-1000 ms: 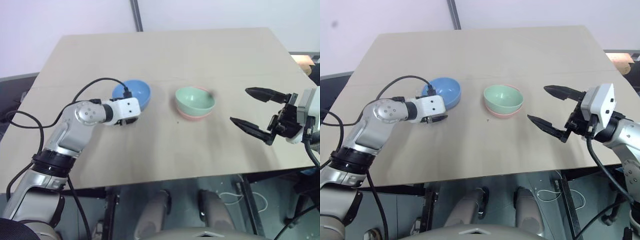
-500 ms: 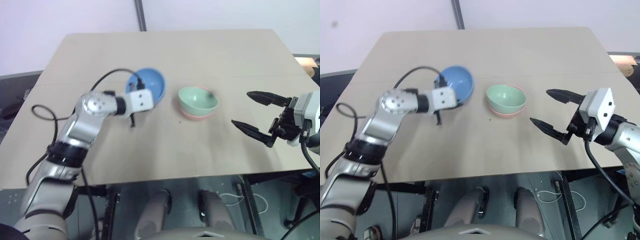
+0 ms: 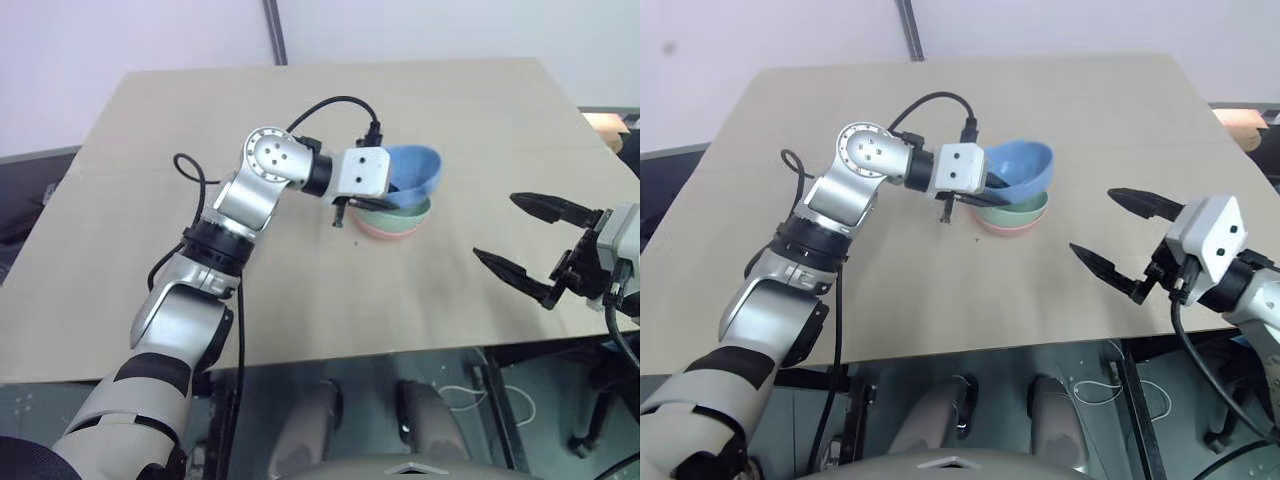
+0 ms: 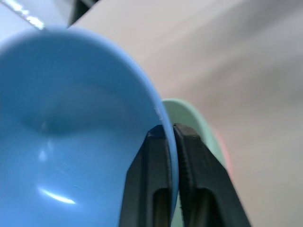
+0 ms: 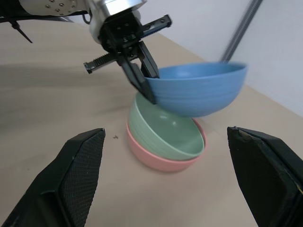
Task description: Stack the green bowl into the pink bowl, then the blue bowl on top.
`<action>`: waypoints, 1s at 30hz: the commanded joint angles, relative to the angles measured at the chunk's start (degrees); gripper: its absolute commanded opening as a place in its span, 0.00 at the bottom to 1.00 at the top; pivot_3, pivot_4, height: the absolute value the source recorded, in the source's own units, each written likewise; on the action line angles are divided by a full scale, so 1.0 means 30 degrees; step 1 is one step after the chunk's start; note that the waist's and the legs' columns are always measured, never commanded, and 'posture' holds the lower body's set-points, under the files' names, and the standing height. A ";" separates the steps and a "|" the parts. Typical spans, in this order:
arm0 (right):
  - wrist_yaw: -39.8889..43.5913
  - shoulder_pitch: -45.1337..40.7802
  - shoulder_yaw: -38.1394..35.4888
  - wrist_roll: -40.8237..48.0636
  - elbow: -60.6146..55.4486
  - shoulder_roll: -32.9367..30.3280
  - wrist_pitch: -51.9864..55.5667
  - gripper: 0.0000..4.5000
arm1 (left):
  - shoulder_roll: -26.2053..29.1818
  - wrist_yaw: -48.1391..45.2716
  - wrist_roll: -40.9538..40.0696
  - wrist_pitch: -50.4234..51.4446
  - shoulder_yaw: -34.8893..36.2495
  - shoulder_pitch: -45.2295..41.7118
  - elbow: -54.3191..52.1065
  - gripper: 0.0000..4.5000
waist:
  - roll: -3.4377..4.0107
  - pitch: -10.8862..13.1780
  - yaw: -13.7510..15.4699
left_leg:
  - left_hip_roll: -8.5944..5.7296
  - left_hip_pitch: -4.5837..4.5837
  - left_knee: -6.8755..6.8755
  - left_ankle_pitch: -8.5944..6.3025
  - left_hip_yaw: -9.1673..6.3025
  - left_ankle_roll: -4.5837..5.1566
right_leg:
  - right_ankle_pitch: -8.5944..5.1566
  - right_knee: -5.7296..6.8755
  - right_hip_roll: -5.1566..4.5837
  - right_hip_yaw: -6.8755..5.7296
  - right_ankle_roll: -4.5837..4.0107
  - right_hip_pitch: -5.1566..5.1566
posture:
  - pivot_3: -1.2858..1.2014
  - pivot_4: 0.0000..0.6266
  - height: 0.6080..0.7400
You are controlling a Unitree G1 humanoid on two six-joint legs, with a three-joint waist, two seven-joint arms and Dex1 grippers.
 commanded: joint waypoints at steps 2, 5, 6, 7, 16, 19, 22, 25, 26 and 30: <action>-0.0338 0.0103 -0.0575 0.0030 -0.0610 -0.0224 -0.0186 1.00 | 0.0586 0.0683 0.0337 -0.0860 0.0736 -0.0403 -0.0248 0.60 | -0.0001 0.0001 0.0021 | -0.0006 -0.0007 0.0025 -0.0002 0.0001 0.0004 | 0.0007 -0.0002 -0.0006 0.0000 0.0014 0.0008 | 0.52 0.24 1.00; -0.0357 -0.0242 0.0165 -0.0171 -0.0062 -0.0204 -0.0278 1.00 | 0.1062 0.1017 -0.0623 0.0932 0.1867 0.0316 -0.2187 0.60 | -0.0003 0.0002 -0.0048 | -0.0007 -0.0008 0.0033 -0.0005 0.0002 0.0008 | 0.0006 -0.0003 -0.0008 0.0001 0.0025 0.0009 | 0.52 0.24 1.00; -0.0357 -0.0442 0.0423 -0.0255 0.0162 -0.0230 -0.0274 1.00 | 0.1259 0.1261 -0.0948 0.1635 0.2322 0.0636 -0.2958 0.60 | -0.0002 0.0003 -0.0055 | -0.0002 -0.0005 0.0031 -0.0005 0.0003 0.0008 | 0.0006 -0.0002 -0.0004 0.0003 0.0025 0.0009 | 0.52 0.24 1.00; -0.0347 -0.0611 0.0634 -0.0432 0.0427 -0.0260 -0.0328 1.00 | 0.1438 0.1512 -0.1216 0.2177 0.2741 0.0975 -0.3689 0.60 | -0.0002 0.0002 -0.0071 | -0.0001 -0.0003 0.0031 -0.0006 -0.0002 0.0008 | 0.0006 0.0000 -0.0002 0.0002 0.0024 0.0008 | 0.52 0.24 1.00; 0.0507 -0.2636 0.3487 -0.3072 0.5231 0.0236 -0.2450 1.00 | 0.3878 0.4389 -0.5215 1.1378 0.7998 0.7492 -1.1542 0.77 | 0.0006 -0.0002 -0.0152 | 0.0005 0.0022 0.0031 -0.0005 0.0001 0.0008 | 0.0008 0.0012 0.0002 0.0016 0.0022 0.0015 | 0.52 0.24 1.00; 0.1674 -0.3176 0.3807 -0.2538 0.6999 0.0108 -0.2265 1.00 | 0.3869 0.5874 -0.5772 1.2439 0.9295 0.9675 -1.3521 1.00 | 0.0003 0.0004 -0.0003 | 0.0011 0.0019 0.0031 -0.0005 -0.0002 0.0006 | 0.0023 0.0011 0.0011 0.0010 -0.0006 0.0012 | 0.52 0.24 1.00; 0.2287 -0.3631 0.4048 -0.3273 0.8243 -0.0037 -0.3335 1.00 | 0.3594 0.6995 -0.7202 1.4030 1.1082 1.2492 -1.5756 1.00 | 0.0006 0.0002 0.0031 | 0.0006 0.0015 0.0032 -0.0006 -0.0015 0.0004 | 0.0046 -0.0002 -0.0003 -0.0004 -0.0045 0.0021 | 0.52 0.24 1.00; 0.2164 -0.3800 0.3764 -0.3602 0.8505 -0.0065 -0.3870 1.00 | 0.2634 0.8316 -0.8015 1.3603 1.2639 1.4587 -1.6670 1.00 | 0.0011 -0.0001 0.0034 | 0.0005 0.0019 0.0030 -0.0007 -0.0033 0.0002 | 0.0046 -0.0003 -0.0003 0.0010 -0.0046 0.0016 | 0.52 0.24 1.00; 0.2408 -0.3598 0.3560 -0.3459 0.8463 -0.0283 -0.3789 1.00 | 0.1970 0.8727 -0.8187 1.2502 1.3233 1.5262 -1.6734 1.00 | 0.0022 -0.0007 0.0057 | 0.0006 0.0025 0.0030 -0.0008 -0.0034 0.0002 | 0.0046 0.0002 -0.0005 0.0016 -0.0048 0.0019 | 0.52 0.24 1.00; 0.3845 -0.1996 0.2108 -0.2577 0.8282 -0.1398 -0.3270 1.00 | 0.1861 0.8103 -0.8004 0.9597 1.4626 1.8331 -1.6324 1.00 | 0.0027 -0.0014 0.0144 | 0.0007 0.0020 0.0028 -0.0009 -0.0069 -0.0002 | 0.0031 -0.0003 -0.0014 0.0006 -0.0081 0.0023 | 0.52 0.24 1.00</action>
